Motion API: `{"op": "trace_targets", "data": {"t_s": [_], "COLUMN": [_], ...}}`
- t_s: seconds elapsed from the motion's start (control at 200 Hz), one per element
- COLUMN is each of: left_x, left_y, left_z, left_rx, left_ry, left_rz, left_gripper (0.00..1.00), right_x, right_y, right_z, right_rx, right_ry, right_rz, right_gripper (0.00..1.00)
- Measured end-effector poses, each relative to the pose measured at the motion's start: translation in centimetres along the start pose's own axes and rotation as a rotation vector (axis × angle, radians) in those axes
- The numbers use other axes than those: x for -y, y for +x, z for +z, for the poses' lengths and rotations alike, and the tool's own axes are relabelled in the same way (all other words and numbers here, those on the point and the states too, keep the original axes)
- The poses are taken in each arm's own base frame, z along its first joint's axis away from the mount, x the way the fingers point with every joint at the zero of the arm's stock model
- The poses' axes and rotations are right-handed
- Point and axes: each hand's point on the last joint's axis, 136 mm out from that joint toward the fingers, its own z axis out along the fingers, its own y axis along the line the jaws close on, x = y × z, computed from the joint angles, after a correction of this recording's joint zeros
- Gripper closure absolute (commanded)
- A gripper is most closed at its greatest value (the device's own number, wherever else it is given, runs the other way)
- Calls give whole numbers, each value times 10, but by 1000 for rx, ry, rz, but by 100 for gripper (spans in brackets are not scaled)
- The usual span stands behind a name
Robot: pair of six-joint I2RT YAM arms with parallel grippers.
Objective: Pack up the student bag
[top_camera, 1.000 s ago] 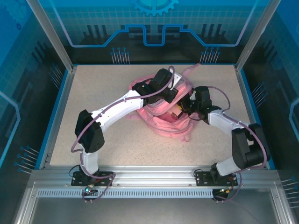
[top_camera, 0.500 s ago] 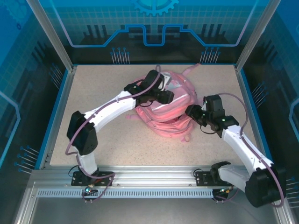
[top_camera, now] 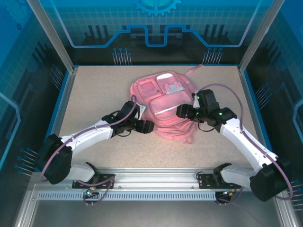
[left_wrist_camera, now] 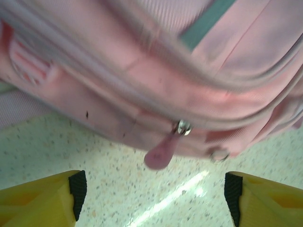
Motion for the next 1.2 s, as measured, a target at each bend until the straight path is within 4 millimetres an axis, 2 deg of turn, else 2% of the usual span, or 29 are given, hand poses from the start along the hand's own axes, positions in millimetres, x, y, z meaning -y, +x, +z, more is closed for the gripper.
{"op": "trace_targets", "data": {"t_s": [0.15,0.31,0.38,0.595,0.78,0.835,1.056,1.111,1.196], "left_x": [-1,0,1,7,12,12,9,8,7], "left_y": [3,2,2,-13,-23,-23,-15,-12,-11], "left_z": [11,26,29,26,23,24,26,26,26], "left_rx": [-24,-63,-72,-42,-26,-28,-68,-78,-85], "left_ry": [3,12,16,26,35,35,25,23,21], "left_rz": [47,98,117,169,204,204,206,214,216], "left_gripper": [33,47,50,53,69,70,62,62,69], "right_x": [-12,-20,-22,-23,-16,-13,-12,-13,-11], "right_y": [12,19,21,35,47,53,67,70,74], "right_z": [16,21,23,31,35,37,45,48,52], "right_rx": [-63,-88,-97,-149,-181,-198,-245,-256,-273], "right_ry": [-6,-15,-15,-1,18,29,44,49,59], "right_rz": [-41,-62,-67,-70,-55,-46,-39,-38,-32], "right_gripper": [25,26,27,27,27,28,28,28,29]}}
